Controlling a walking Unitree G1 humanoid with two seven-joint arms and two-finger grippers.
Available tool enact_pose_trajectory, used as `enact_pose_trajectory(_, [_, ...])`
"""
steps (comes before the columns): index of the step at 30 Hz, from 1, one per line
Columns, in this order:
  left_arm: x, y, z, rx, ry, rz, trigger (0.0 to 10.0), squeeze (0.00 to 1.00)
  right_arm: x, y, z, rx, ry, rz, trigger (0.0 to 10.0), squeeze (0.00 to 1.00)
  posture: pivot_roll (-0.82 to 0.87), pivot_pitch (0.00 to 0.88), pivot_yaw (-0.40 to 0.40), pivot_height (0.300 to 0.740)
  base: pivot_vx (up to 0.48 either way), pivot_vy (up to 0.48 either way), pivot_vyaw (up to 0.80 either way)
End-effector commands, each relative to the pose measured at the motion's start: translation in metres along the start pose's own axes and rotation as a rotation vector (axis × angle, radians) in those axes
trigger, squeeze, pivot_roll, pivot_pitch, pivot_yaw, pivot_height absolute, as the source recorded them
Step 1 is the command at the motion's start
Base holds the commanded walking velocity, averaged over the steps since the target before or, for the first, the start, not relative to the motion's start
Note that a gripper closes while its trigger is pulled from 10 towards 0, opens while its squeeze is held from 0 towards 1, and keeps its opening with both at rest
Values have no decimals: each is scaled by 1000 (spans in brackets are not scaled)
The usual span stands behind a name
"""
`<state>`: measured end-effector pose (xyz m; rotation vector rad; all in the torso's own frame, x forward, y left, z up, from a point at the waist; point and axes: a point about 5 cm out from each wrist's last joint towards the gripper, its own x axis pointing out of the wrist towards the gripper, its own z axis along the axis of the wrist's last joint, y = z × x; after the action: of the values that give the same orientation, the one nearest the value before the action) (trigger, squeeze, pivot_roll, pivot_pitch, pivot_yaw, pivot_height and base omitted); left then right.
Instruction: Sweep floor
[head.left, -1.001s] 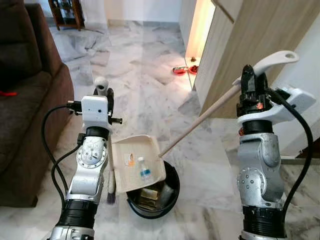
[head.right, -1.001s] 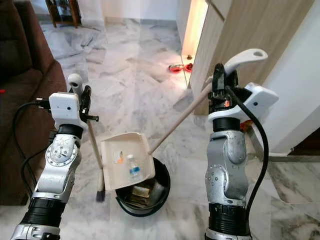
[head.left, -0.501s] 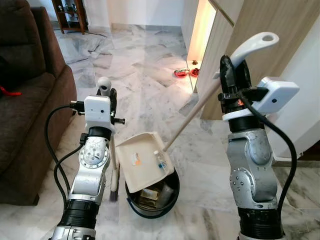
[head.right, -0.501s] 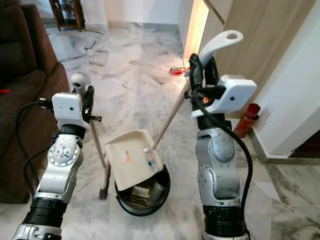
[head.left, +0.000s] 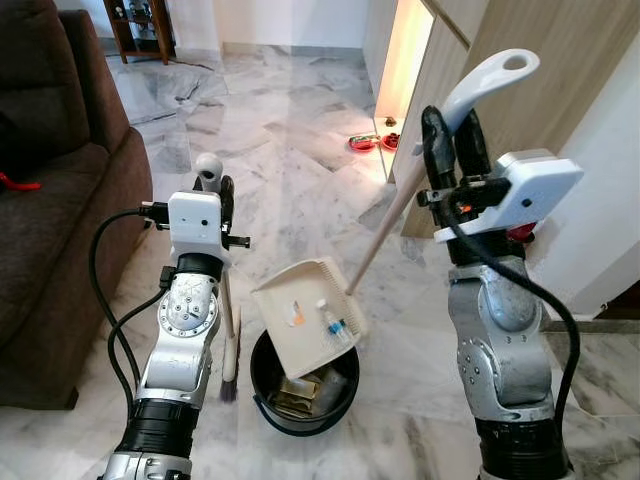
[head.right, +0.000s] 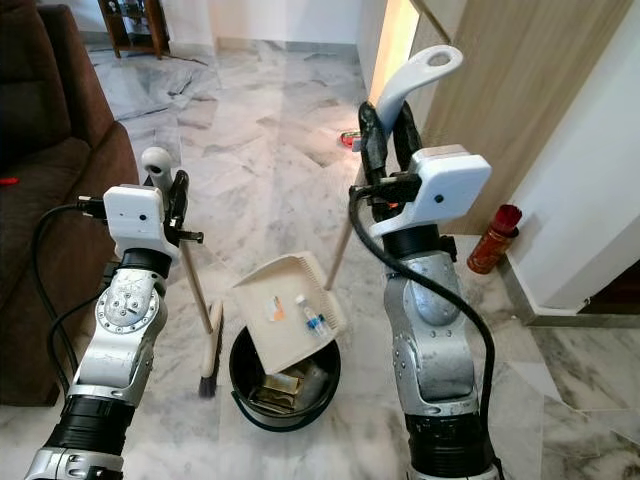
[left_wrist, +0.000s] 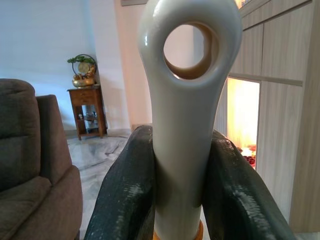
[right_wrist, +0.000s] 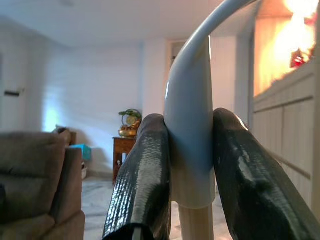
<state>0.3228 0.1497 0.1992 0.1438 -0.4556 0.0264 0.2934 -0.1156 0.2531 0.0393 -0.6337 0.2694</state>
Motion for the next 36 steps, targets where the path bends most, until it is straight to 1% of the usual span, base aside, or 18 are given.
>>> enact_pose_trajectory(1, [3, -1, 14, -8, -79, -4, 10000, 0, 3, 5, 23, -43, -126, 36, 10000, 0, 97, 97, -64, 740, 0, 0, 0])
enact_pose_trajectory(14, [3, -1, 14, -10, -78, -2, 10000, 0, 3, 4, 24, -108, -126, 48, 10000, 0, 92, 108, -66, 740, 0, 0, 0])
enact_pose_trajectory(21, [4, -1, 14, -10, -76, -2, 10000, 0, 3, 4, 19, -142, -108, 53, 10000, 0, 92, 114, -64, 740, 0, 0, 0])
enact_pose_trajectory(24, [4, -1, 14, -9, -76, -4, 10000, 0, 3, 1, 17, -153, -93, 31, 10000, 0, 90, 111, -63, 740, 0, 0, 0])
enact_pose_trajectory(26, [3, -1, 14, -9, -75, -4, 10000, 0, 1, -6, 11, -159, -62, -11, 10000, 0, 90, 105, -63, 740, 0, 0, 0])
enact_pose_trajectory(27, [3, -2, 14, -9, -75, -5, 10000, 0, -1, -16, 4, -136, -18, -87, 10000, 0, 90, 105, -63, 740, 0, 0, 0])
enact_pose_trajectory(29, [3, -3, 14, -9, -74, -7, 10000, 0, -3, -24, -1, -104, 12, -150, 10000, 0, 90, 105, -63, 740, 0, 0, 0])
enact_pose_trajectory(30, [3, -3, 14, -9, -74, -7, 10000, 0, -3, -24, -1, -104, 12, -150, 10000, 0, 90, 105, -63, 740, 0, 0, 0])
enact_pose_trajectory(31, [2, -3, 14, -9, -74, -7, 10000, 0, -4, -31, -3, -89, 29, -204, 10000, 0, 93, 97, -61, 740, 0, 0, 0])
enact_pose_trajectory(32, [2, -3, 13, -10, -74, -8, 10000, 0, -7, -43, -4, -48, 31, -292, 10000, 0, 94, 93, -62, 740, 0, 0, 0])
enact_pose_trajectory(33, [2, -3, 13, -10, -74, -8, 10000, 0, -7, -43, -4, -48, 31, -292, 10000, 0, 94, 93, -62, 740, 0, 0, 0])
enact_pose_trajectory(34, [2, -3, 14, -10, -74, -9, 10000, 0, -8, -48, -4, -31, 31, -326, 10000, 0, 94, 93, -62, 740, 0, 0, 0])
enact_pose_trajectory(36, [1, -3, 13, -11, -74, -11, 10000, 0, -9, -52, -1, -11, 17, -356, 10000, 0, 91, 85, -60, 740, 0, 0, 0])
